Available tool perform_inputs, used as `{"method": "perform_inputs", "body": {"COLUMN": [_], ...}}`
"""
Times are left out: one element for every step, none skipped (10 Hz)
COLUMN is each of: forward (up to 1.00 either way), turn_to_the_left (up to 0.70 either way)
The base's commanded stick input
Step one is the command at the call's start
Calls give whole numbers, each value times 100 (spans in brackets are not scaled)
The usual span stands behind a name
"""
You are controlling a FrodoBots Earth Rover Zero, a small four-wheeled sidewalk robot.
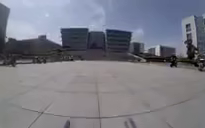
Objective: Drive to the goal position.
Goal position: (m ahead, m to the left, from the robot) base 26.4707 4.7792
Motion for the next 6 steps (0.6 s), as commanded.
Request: {"method": "perform_inputs", "body": {"forward": [85,85,85,85,85,85], "turn_to_the_left": [0,0,0,0,0,0]}}
